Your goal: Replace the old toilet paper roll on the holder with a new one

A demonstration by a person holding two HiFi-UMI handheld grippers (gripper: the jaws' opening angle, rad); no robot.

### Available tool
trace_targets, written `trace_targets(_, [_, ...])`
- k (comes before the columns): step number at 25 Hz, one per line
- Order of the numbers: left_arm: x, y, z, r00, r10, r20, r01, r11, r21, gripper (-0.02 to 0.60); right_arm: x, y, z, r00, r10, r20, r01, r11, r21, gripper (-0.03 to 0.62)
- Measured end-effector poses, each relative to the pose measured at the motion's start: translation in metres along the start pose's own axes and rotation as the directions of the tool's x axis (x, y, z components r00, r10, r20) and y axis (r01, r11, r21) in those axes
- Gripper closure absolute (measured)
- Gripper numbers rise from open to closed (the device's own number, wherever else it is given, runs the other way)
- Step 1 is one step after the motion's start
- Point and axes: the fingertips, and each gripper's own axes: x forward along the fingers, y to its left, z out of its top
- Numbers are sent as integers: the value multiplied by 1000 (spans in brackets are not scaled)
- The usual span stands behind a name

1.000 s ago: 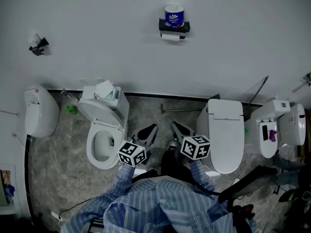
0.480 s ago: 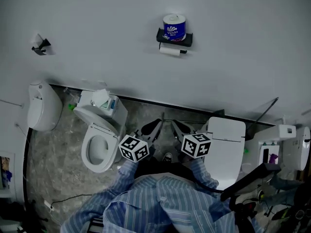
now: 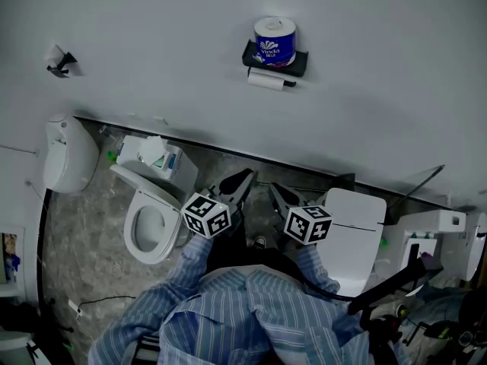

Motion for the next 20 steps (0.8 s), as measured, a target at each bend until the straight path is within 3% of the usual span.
trace_targets(3, [28, 15, 19, 1000, -8, 28, 8, 1000, 1, 571, 8, -15, 12, 1000, -21, 13, 21, 1000, 18, 589])
trace_targets(7, [68, 34, 43, 998, -36, 50, 37, 999, -18, 520, 24, -35, 38, 998, -56, 32, 55, 998, 26, 589])
trace_targets(12, [111, 69, 67, 997, -73, 35, 77, 991, -105, 476, 49, -51, 75, 993, -95, 75, 91, 995, 48, 589])
trace_targets(15, [130, 87, 76, 991, -127, 31, 130, 969, -211, 435, 66, -56, 90, 991, -108, 78, 104, 993, 52, 589])
trace_targets(18, [147, 104, 88, 981, -186, 60, 195, 930, -312, 375, 83, -62, 99, 990, -120, 72, 116, 991, 61, 589])
trace_targets(20, [156, 120, 99, 978, -180, 107, 208, 899, -385, 364, 92, -67, 105, 989, -131, 71, 126, 990, 67, 589])
